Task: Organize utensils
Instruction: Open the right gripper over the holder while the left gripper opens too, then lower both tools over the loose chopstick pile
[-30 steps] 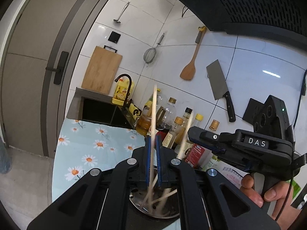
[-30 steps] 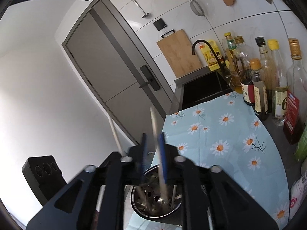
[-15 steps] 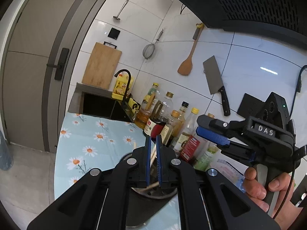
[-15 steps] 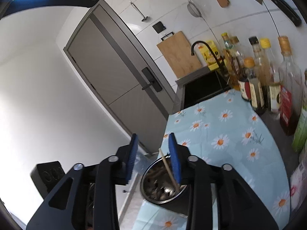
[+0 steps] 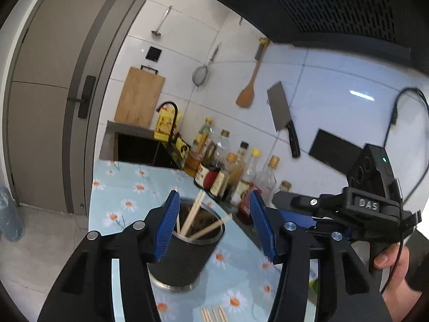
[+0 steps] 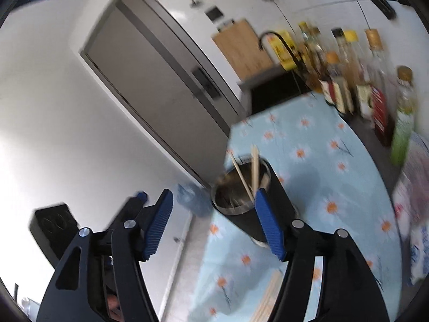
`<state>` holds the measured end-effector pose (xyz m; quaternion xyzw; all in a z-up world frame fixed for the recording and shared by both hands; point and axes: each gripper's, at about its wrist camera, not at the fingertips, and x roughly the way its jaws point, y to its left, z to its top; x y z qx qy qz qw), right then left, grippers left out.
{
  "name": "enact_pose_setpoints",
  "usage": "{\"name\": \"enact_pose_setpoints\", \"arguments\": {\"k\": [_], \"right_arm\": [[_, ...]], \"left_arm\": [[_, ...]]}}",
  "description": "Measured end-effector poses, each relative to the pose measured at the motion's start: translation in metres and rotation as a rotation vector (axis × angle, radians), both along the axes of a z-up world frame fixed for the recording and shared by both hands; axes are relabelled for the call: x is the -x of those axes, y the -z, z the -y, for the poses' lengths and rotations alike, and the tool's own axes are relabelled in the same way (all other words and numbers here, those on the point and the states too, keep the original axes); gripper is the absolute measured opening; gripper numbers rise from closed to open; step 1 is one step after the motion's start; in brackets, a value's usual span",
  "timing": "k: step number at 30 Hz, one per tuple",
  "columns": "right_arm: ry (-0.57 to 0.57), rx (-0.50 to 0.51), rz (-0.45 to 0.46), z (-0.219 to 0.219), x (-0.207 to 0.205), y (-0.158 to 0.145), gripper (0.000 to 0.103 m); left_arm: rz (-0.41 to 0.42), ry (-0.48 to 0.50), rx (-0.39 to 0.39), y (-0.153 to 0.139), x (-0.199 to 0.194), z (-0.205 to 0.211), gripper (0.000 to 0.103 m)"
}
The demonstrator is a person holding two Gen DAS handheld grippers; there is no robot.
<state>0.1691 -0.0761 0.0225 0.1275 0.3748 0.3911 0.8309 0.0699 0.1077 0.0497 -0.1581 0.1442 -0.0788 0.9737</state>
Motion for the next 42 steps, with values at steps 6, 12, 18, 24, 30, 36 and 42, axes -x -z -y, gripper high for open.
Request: {"name": "enact_pose_setpoints", "arguments": {"k": [6, 12, 18, 24, 30, 36, 42], "right_arm": [[0.006, 0.070, -0.112, 0.008, 0.009, 0.027, 0.065], [0.061, 0.225, -0.189, 0.015, 0.014, 0.051, 0.079], [0.048, 0.315, -0.355, 0.018, 0.006, 0.096, 0.082], [0.036, 0.374, -0.505, 0.017, -0.003, 0.142, 0.082], [0.010, 0.418, -0.567, 0.007, -0.002, 0.166, 0.077], [0.026, 0.537, -0.594, -0.004, 0.000, 0.182, 0.049], [0.008, 0.639, -0.573, -0.021, 0.001, 0.193, 0.030]], "left_arm": [[-0.073, 0.002, 0.023, 0.012, 0.015, 0.002, 0.056], [-0.248, -0.027, 0.019, 0.025, 0.008, 0.001, 0.072], [-0.467, 0.012, 0.014, 0.059, -0.006, 0.009, 0.077], [-0.651, 0.047, 0.002, 0.099, -0.015, 0.019, 0.078], [-0.769, 0.084, -0.040, 0.126, -0.017, 0.030, 0.078], [-0.820, 0.092, -0.066, 0.142, -0.016, 0.033, 0.078], [-0.860, 0.086, -0.067, 0.154, -0.010, 0.032, 0.078]]}}
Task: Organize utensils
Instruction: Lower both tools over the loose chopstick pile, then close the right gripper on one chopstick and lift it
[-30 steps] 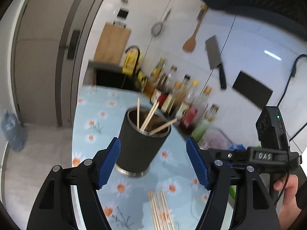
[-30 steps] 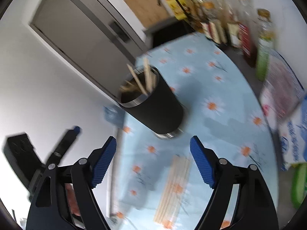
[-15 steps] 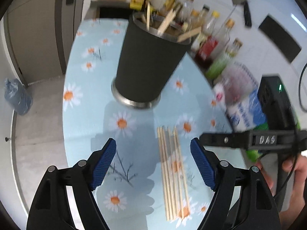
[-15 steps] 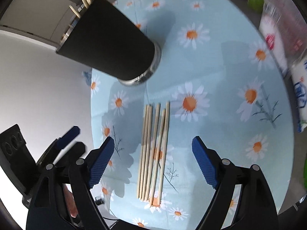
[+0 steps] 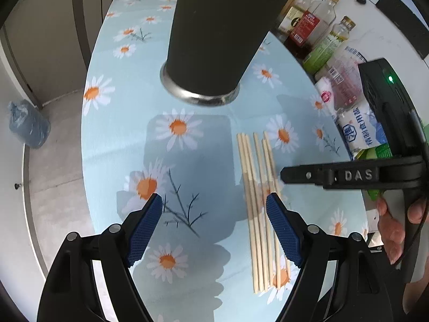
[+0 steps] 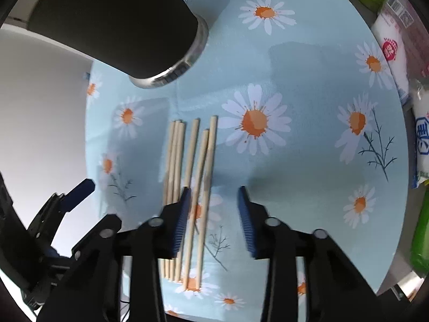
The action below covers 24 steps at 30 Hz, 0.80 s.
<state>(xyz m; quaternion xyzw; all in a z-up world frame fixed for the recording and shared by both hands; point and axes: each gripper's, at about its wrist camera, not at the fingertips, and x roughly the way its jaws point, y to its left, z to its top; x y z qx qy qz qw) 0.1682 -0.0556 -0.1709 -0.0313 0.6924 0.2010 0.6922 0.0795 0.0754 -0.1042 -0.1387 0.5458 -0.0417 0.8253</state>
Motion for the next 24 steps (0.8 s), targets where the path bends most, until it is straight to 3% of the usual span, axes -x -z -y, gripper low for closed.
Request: {"name": "enact_pose_setpoints", "arguments": {"k": [10, 18, 24], "right_arm": [[0.003, 0.094, 0.023, -0.025, -0.006, 0.012, 0.022], [-0.040, 0.255, 0.158, -0.063, 0.010, 0.016, 0.020], [-0.083, 0.280, 0.195, -0.075, 0.019, 0.019, 0.014]], "left_arm": [[-0.024, -0.022, 0.013, 0.009, 0.010, -0.009, 0.078], [-0.031, -0.025, 0.006, 0.015, 0.007, -0.010, 0.078], [-0.028, -0.024, -0.013, 0.015, 0.008, -0.009, 0.078]]}}
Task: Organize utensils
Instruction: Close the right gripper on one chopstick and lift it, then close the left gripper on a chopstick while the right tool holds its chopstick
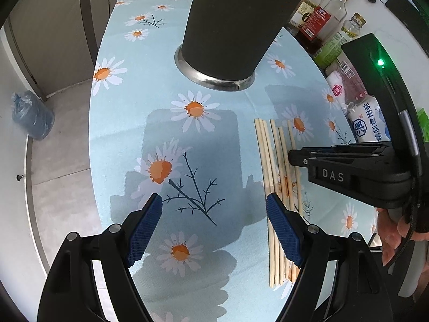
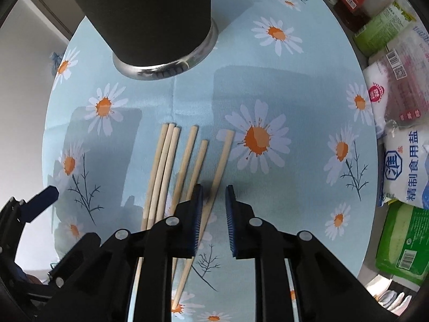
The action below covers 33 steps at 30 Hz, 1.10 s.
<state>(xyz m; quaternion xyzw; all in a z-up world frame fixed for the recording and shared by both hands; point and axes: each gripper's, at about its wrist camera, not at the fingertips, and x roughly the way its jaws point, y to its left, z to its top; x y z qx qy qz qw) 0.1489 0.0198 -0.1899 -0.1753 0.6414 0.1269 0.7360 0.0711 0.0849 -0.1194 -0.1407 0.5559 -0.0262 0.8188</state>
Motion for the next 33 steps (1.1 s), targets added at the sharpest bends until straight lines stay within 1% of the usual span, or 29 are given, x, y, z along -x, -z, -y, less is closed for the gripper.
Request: {"name": "enact_pose_setpoints", "arguments": {"k": [1, 3, 5, 8, 10, 11, 12, 15, 19, 21, 23, 25, 27, 33], "right_arm": [[-0.001, 0.005, 0.006, 0.005, 0.006, -0.001, 0.009], [-0.007, -0.003, 0.009, 0.005, 0.008, -0.001, 0.006], [-0.016, -0.015, 0.004, 0.016, 0.007, -0.003, 0.006], [-0.010, -0.049, -0.027, 0.028, 0.002, -0.007, 0.005], [0.020, -0.105, -0.071, 0.047, -0.006, -0.009, 0.005], [0.038, -0.164, -0.104, 0.054, -0.008, -0.011, 0.005], [0.051, -0.198, -0.113, 0.061, -0.009, -0.017, 0.005], [0.076, -0.280, -0.107, 0.080, -0.011, -0.036, 0.005], [0.074, -0.350, -0.095, 0.098, -0.012, -0.058, 0.005], [0.071, -0.379, -0.101, 0.105, -0.012, -0.066, 0.005], [0.062, -0.397, -0.103, 0.111, -0.014, -0.073, 0.005], [0.060, -0.410, -0.100, 0.118, -0.018, -0.077, 0.005], [0.064, -0.420, -0.095, 0.126, -0.025, -0.078, 0.005], [0.075, -0.427, -0.124, 0.141, -0.034, -0.073, 0.005]], "left_arm": [[-0.002, -0.001, -0.001, 0.000, 0.000, 0.000, 0.078], [-0.006, -0.004, 0.000, 0.002, -0.001, -0.001, 0.078], [-0.013, -0.003, -0.006, 0.004, -0.003, 0.001, 0.078], [-0.028, 0.003, -0.010, 0.007, -0.008, 0.006, 0.078], [-0.041, 0.012, -0.013, 0.008, -0.011, 0.010, 0.078], [-0.053, 0.017, -0.025, 0.010, -0.013, 0.013, 0.078], [-0.064, 0.025, -0.035, 0.011, -0.015, 0.016, 0.078], [-0.081, 0.046, -0.054, 0.012, -0.021, 0.023, 0.078], [-0.087, 0.060, -0.093, 0.011, -0.032, 0.034, 0.078], [-0.106, 0.057, -0.120, 0.012, -0.038, 0.041, 0.078], [-0.123, 0.056, -0.137, 0.015, -0.042, 0.044, 0.078], [-0.141, 0.053, -0.175, 0.019, -0.045, 0.047, 0.078], [-0.156, 0.048, -0.181, 0.023, -0.047, 0.046, 0.078], [-0.164, 0.027, -0.194, 0.024, -0.049, 0.045, 0.079]]}}
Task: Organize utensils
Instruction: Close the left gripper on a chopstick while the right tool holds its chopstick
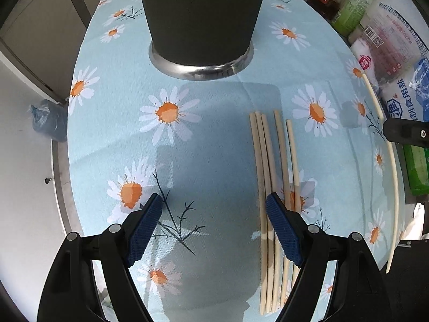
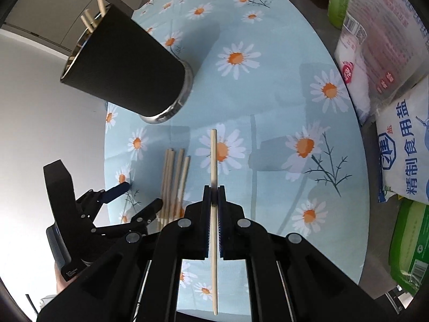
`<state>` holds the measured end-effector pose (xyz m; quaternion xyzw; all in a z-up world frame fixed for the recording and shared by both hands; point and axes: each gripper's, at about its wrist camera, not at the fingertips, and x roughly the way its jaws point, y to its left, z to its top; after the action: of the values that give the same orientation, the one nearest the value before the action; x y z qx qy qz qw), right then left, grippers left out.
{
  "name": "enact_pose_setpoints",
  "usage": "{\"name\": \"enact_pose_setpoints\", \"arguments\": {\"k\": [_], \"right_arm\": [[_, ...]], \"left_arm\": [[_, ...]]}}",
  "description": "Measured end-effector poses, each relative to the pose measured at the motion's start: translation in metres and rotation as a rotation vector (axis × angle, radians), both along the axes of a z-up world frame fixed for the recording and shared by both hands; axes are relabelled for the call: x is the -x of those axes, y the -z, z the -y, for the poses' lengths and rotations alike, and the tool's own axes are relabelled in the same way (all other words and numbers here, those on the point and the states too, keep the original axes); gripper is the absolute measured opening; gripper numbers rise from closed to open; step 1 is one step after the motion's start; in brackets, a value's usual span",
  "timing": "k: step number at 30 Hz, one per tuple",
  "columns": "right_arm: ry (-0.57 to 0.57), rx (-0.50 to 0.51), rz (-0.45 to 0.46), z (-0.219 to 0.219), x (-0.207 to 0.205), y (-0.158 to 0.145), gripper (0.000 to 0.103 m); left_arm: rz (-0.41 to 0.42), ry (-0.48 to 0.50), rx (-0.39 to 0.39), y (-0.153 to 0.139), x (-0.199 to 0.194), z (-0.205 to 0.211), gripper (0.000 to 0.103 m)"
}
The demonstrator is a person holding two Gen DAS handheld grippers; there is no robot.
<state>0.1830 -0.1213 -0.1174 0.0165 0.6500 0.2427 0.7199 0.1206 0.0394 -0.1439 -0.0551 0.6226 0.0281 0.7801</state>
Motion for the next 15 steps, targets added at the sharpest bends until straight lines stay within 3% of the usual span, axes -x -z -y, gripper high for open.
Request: {"name": "enact_pose_setpoints", "arguments": {"k": [9, 13, 15], "right_arm": [[-0.035, -0.018, -0.009, 0.002, -0.007, 0.003, 0.005], [-0.055, -0.026, -0.007, 0.003, -0.006, 0.002, 0.005], [-0.067, -0.032, 0.000, 0.003, -0.006, 0.001, 0.005]], "left_arm": [[-0.019, -0.047, -0.023, 0.001, -0.004, -0.004, 0.079], [-0.031, -0.034, -0.090, 0.004, -0.006, 0.009, 0.079], [-0.038, -0.058, -0.075, 0.004, -0.007, 0.008, 0.077]]}}
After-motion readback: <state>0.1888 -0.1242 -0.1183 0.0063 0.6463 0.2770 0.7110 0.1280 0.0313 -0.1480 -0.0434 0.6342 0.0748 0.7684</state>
